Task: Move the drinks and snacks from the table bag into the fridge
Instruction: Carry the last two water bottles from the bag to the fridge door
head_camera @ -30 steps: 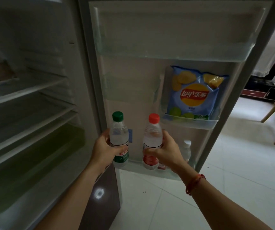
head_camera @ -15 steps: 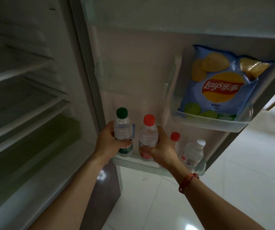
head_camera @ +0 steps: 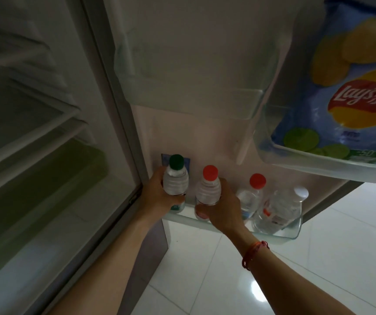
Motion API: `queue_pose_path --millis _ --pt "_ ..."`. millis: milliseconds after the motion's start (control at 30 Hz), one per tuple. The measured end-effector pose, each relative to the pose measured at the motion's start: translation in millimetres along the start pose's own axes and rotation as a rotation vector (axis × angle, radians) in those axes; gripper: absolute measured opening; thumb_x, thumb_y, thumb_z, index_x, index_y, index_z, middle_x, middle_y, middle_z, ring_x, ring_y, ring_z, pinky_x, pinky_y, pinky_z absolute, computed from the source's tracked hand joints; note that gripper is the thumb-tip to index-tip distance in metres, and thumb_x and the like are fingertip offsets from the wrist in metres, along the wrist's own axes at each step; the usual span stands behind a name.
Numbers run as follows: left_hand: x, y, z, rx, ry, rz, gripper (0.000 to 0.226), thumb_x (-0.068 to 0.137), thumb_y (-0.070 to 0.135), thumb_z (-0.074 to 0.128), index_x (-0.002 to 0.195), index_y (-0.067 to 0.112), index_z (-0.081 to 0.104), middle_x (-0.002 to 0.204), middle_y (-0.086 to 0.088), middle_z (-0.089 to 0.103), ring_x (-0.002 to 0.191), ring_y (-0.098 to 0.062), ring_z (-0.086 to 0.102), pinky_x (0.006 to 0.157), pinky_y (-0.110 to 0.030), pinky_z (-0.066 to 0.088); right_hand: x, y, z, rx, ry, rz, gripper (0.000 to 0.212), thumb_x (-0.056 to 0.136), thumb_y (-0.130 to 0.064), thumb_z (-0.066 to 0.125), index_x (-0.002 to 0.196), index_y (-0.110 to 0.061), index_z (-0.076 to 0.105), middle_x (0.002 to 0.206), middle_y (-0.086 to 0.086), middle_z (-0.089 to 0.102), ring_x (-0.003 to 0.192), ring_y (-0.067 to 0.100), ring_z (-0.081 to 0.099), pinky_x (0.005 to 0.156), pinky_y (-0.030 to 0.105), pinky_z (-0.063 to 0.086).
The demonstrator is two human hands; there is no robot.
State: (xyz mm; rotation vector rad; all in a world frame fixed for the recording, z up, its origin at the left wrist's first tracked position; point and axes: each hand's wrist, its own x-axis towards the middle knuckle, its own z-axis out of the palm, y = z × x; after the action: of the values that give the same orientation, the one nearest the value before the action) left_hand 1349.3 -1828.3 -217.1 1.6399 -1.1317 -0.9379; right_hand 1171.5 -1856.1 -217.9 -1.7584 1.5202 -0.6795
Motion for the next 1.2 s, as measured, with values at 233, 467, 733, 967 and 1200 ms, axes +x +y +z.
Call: queue_pose_path --millis 233,467,733,967,1200 --pt "12.0 -17.2 6.9 0.027 0.012 -0.009 0.066 0.065 0.011 0.09 0.116 0.029 0.054 0.107 0.016 0.066 0.094 0.009 0.06 0.073 -0.011 0.044 4.1 7.3 12.2 0.053 0.042 0.022 0.062 0.074 -0.014 0.087 0.126 -0.013 0.052 0.102 -0.004 0.062 0.099 0.025 0.066 0.082 0.024 0.045" --pt "20.2 -29.8 13.8 0.027 -0.004 0.013 0.066 0.066 0.01 0.089 0.121 0.028 0.055 0.111 0.014 0.067 0.1 0.003 0.063 0.078 -0.015 0.046 8.8 7.3 19.8 0.095 0.096 -0.005 0.065 0.075 -0.01 0.085 0.129 -0.012 0.05 0.103 -0.005 0.06 0.092 0.019 0.06 0.081 0.021 0.046" --pt "22.6 -33.0 15.2 0.004 -0.005 0.01 0.067 0.067 0.007 0.087 0.122 0.029 0.056 0.11 0.015 0.067 0.097 0.006 0.062 0.076 -0.013 0.045 8.2 7.5 23.7 0.132 0.138 -0.008 0.064 0.078 -0.006 0.083 0.132 -0.006 0.048 0.114 0.004 0.061 0.1 0.02 0.058 0.087 0.022 0.045" --pt "18.2 -31.9 13.3 0.045 -0.012 0.027 0.071 0.067 0.011 0.088 0.126 0.028 0.052 0.113 0.015 0.065 0.099 0.007 0.06 0.081 -0.015 0.047 6.8 9.4 26.3 0.116 0.14 0.005 0.062 0.075 -0.009 0.085 0.126 -0.006 0.049 0.107 0.002 0.06 0.098 0.027 0.063 0.085 0.028 0.05" --pt "-2.3 -19.9 -3.5 0.137 -0.008 0.109 0.073 0.073 0.019 0.085 0.135 0.028 0.048 0.127 0.012 0.059 0.108 0.004 0.054 0.085 -0.014 0.043 -2.2 2.3 16.7 0.138 0.063 -0.008 0.062 0.082 -0.022 0.082 0.13 -0.013 0.044 0.112 0.002 0.06 0.1 0.025 0.062 0.092 0.037 0.056"
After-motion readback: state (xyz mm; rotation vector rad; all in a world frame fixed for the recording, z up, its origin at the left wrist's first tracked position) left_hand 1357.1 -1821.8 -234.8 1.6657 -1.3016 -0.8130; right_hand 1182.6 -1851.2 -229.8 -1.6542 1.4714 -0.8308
